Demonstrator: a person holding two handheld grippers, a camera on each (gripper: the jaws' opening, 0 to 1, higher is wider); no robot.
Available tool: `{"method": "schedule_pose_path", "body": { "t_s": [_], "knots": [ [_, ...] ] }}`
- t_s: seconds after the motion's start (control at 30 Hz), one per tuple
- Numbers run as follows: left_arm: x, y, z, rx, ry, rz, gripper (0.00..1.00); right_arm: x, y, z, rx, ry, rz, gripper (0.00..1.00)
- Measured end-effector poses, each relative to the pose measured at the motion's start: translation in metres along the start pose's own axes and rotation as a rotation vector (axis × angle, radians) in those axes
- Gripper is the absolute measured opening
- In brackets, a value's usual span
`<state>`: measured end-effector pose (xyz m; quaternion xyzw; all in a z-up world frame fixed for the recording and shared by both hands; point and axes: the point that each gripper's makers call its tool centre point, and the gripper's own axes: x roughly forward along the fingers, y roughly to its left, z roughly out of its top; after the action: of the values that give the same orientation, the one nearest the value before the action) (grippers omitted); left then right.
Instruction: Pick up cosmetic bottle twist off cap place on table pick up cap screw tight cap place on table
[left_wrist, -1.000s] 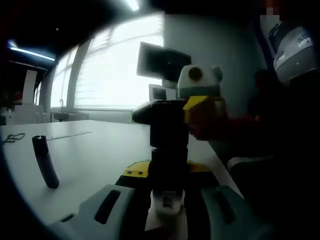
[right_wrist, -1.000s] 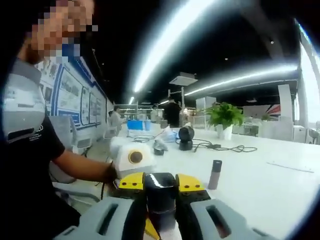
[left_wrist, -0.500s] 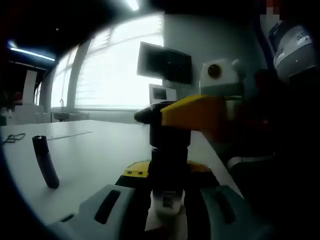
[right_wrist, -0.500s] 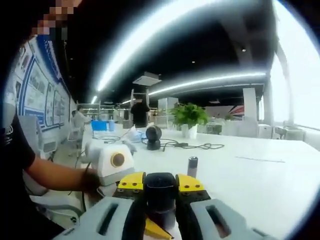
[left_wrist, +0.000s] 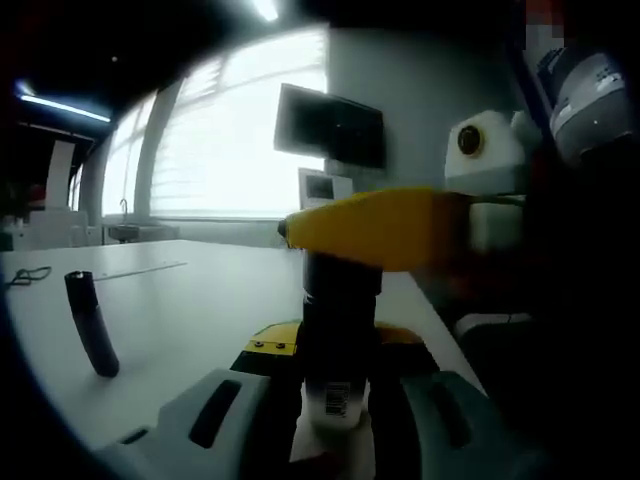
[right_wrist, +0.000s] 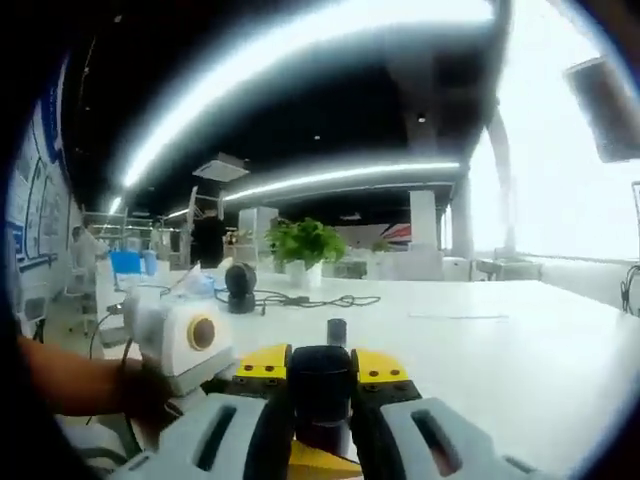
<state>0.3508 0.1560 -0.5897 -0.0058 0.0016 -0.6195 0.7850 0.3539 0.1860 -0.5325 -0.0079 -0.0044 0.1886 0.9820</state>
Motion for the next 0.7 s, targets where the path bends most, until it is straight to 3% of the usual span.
{"method": "schedule_pose_path", "body": {
  "t_s": [0.3, 0.6, 0.7],
  "knots": [
    [0.000, 0.001, 0.000, -0.002, 0.000, 0.004, 0.15, 0.000, -0.001, 0.001, -0.022, -0.009, 0.029, 0.16],
    [0.000, 0.001, 0.000, -0.002, 0.000, 0.004, 0.15, -0.003, -0.002, 0.014, -0.084, -0.052, 0.169, 0.22],
    [0.000, 0.002, 0.000, -0.002, 0.000, 0.005, 0.15, -0.007, 0.001, 0.024, -0.079, -0.065, 0.286, 0.21]
  ]
}}
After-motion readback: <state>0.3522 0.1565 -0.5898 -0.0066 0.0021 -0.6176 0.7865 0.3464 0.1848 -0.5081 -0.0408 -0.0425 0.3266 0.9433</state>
